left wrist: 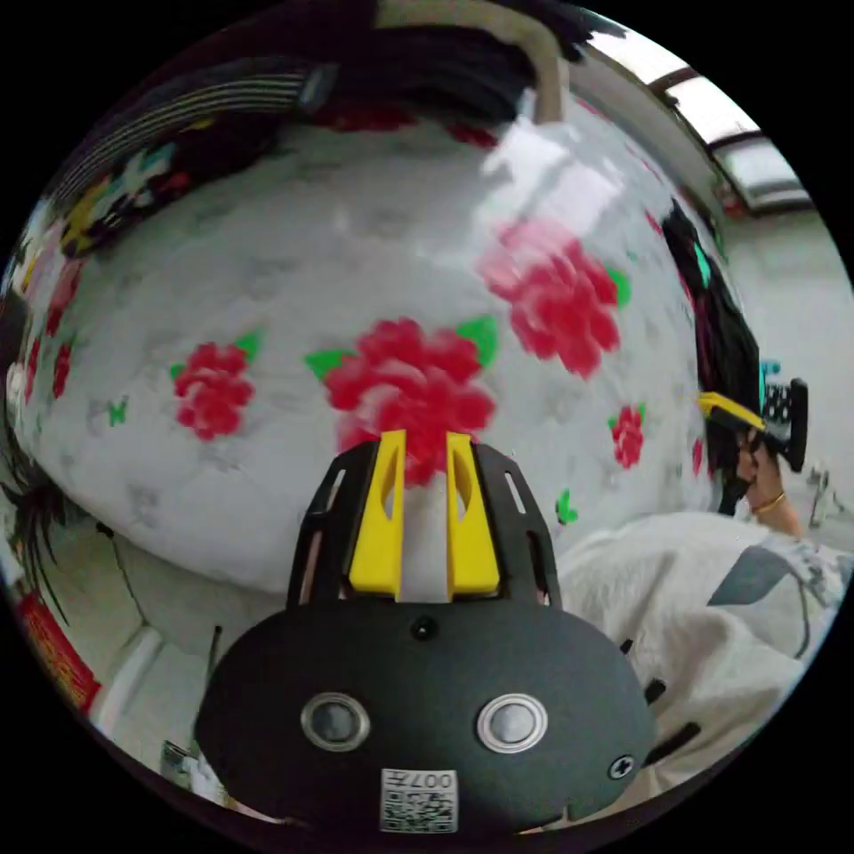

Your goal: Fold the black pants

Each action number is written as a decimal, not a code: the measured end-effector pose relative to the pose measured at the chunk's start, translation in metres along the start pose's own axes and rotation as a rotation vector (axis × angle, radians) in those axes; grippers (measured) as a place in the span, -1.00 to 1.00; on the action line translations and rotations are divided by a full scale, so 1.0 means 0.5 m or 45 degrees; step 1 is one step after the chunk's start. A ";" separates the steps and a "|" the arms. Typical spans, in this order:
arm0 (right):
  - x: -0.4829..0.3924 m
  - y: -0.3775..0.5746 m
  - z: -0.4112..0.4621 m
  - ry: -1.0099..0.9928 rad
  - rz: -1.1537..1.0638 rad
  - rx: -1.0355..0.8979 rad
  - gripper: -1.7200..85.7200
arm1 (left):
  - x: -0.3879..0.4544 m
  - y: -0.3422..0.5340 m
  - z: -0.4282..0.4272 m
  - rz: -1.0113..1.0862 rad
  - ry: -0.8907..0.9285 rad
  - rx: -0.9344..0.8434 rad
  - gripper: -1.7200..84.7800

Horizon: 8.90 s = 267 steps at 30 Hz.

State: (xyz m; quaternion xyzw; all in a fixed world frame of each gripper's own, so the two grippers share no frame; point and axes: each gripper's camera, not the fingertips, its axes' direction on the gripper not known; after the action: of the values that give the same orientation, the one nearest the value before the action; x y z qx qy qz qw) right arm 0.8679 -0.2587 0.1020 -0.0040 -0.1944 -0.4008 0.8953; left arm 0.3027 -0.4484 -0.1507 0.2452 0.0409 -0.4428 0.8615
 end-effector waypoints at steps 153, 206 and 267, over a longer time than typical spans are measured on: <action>-0.191 0.291 -0.591 -0.602 -0.454 0.624 -0.89 | 0.008 0.594 -0.206 -0.194 -0.460 0.198 -0.97; 0.089 0.571 -0.828 0.053 0.398 0.659 -0.79 | -0.044 0.866 -0.139 -0.171 -0.426 0.270 -0.98; -0.178 -0.589 -0.555 0.307 -0.082 0.130 -0.73 | -0.443 -0.101 -0.177 -0.135 -0.474 0.097 -0.78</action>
State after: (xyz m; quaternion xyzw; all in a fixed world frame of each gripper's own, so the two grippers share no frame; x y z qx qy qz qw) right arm 0.6981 -0.4401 -0.2297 0.0961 -0.1057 -0.4164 0.8979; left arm 0.1421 -0.2676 -0.1842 0.1888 -0.1232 -0.5264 0.8198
